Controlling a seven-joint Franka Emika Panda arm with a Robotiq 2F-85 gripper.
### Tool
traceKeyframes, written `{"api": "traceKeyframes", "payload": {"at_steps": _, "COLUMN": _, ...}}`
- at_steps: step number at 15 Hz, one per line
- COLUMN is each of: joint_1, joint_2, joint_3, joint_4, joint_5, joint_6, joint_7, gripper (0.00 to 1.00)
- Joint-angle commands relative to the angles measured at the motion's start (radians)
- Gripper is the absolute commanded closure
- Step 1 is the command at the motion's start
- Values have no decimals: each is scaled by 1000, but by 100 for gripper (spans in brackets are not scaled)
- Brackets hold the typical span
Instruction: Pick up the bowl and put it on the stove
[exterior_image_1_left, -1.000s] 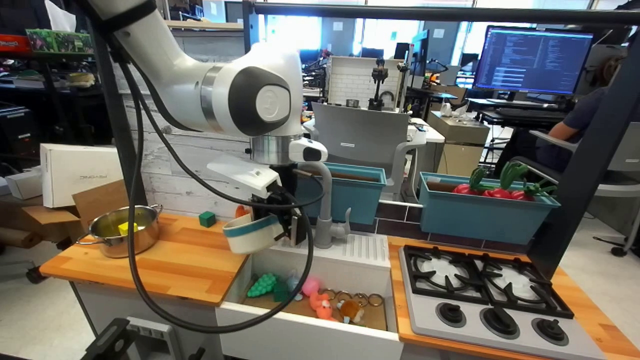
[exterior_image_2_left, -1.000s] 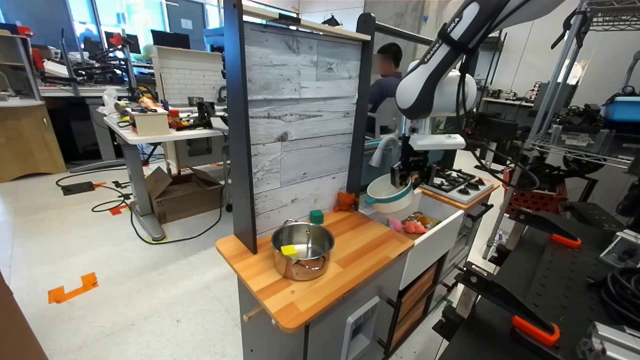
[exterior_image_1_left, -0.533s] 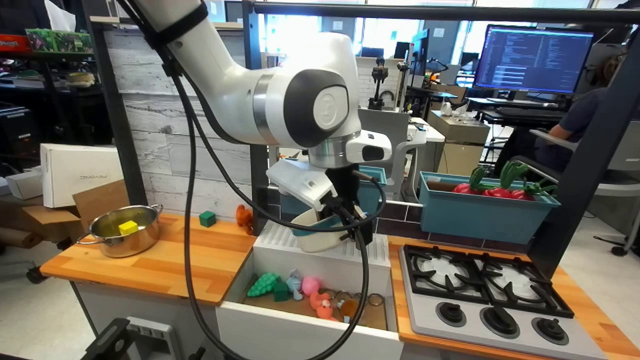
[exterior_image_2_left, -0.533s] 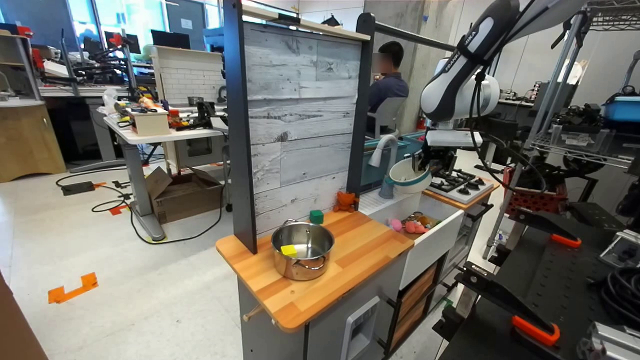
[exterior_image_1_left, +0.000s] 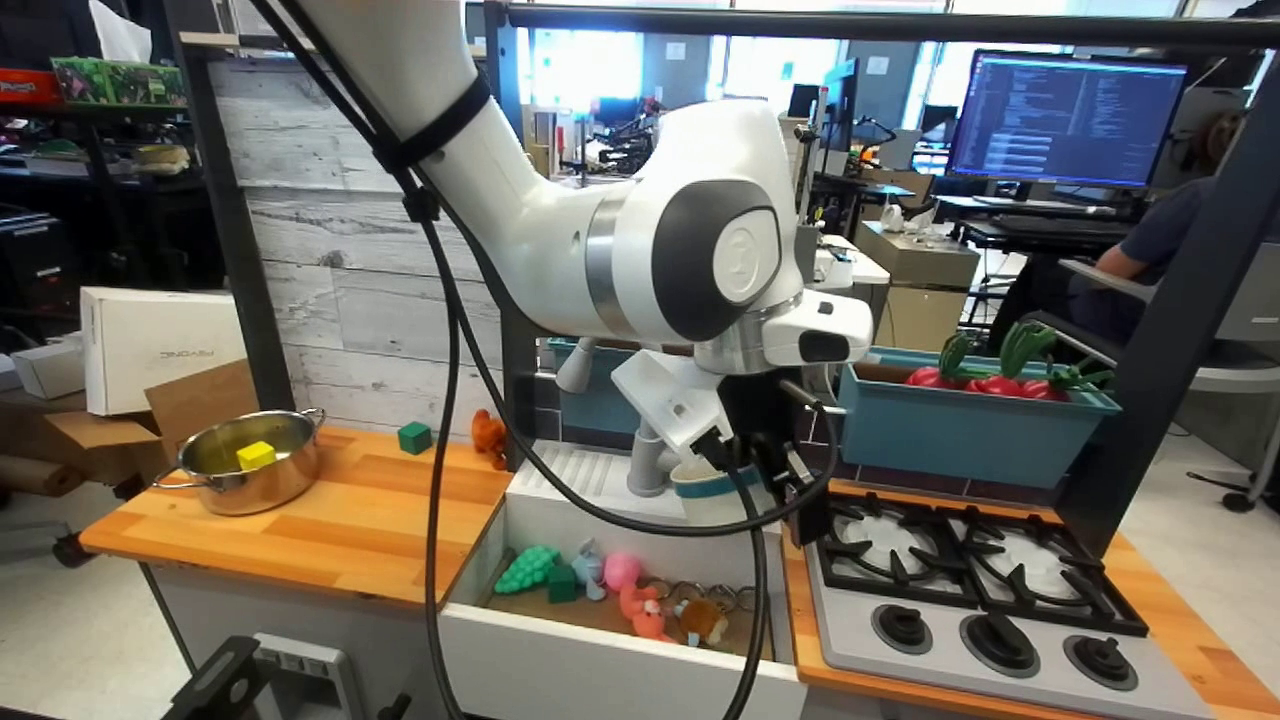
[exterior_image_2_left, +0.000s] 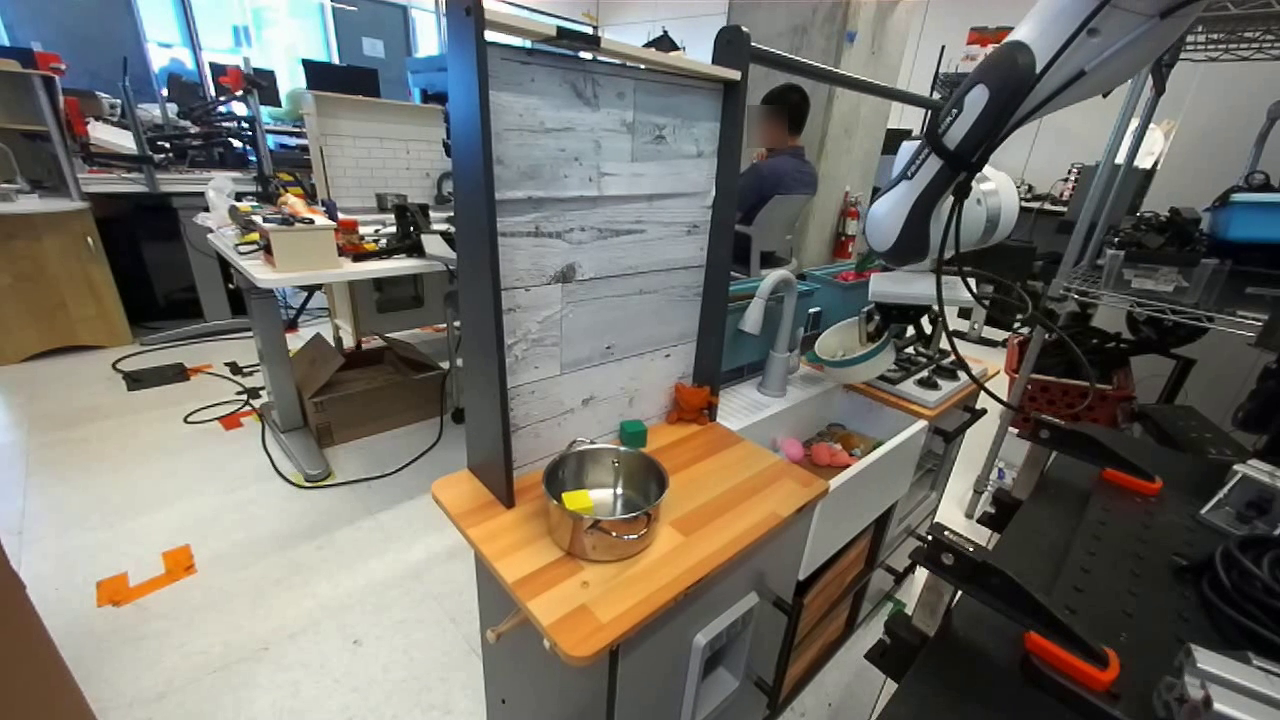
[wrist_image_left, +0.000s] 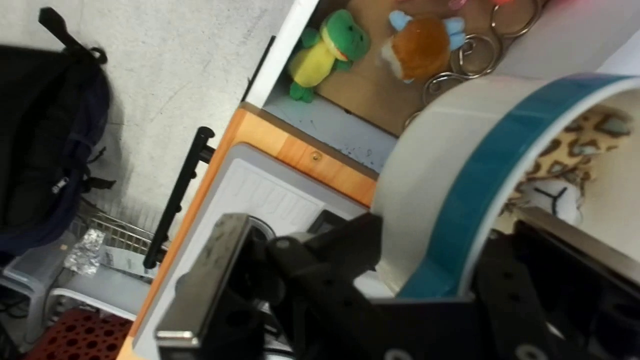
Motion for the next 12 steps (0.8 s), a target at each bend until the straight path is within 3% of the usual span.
{"api": "traceKeyframes", "payload": {"at_steps": 1, "joint_1": -45, "joint_2": 17, "joint_3": -10, "joint_4": 64, "joint_5": 47, "joint_6": -130, "joint_7": 38, "gripper": 99}}
{"api": "traceKeyframes", "payload": {"at_steps": 5, "joint_1": -114, "joint_2": -6, "joint_3": 9, "joint_4": 85, "joint_5": 80, "joint_6": -261, "joint_7": 60, "gripper": 99}}
{"api": "traceKeyframes", "payload": {"at_steps": 12, "joint_1": -164, "joint_2": 31, "joint_3": 2, "joint_4": 186, "joint_5": 164, "joint_6": -23, "joint_7": 223, "gripper": 99}}
